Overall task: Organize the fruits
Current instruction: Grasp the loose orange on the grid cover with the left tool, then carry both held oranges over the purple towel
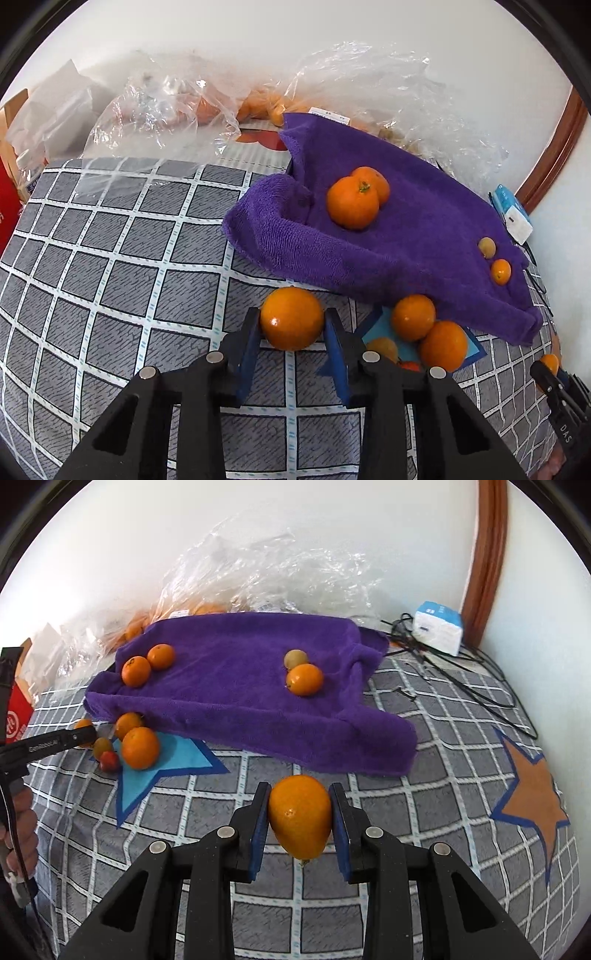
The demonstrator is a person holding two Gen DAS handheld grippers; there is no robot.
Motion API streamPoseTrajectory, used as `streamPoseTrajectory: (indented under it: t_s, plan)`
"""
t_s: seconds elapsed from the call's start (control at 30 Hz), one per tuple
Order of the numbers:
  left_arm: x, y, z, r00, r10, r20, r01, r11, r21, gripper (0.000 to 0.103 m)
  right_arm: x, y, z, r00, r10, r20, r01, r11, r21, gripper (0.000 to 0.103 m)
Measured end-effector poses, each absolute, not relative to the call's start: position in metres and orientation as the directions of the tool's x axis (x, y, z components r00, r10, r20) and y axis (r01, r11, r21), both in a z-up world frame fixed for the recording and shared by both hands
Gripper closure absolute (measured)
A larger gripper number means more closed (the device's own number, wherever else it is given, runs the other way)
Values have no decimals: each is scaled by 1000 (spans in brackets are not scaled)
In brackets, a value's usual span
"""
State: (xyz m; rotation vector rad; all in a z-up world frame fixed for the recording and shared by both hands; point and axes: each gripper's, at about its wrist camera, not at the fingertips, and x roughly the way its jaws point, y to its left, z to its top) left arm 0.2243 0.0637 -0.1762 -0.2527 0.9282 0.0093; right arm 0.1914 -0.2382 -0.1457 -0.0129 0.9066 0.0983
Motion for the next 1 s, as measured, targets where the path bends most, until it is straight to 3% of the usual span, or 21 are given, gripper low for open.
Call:
streamPoseTrajectory:
  t_s: [1.0]
  plan:
    - [191,77,-96,683,-131,-719,-68,968,-241,71,205,-229,-95,671,51,-739,-9,998,61,72]
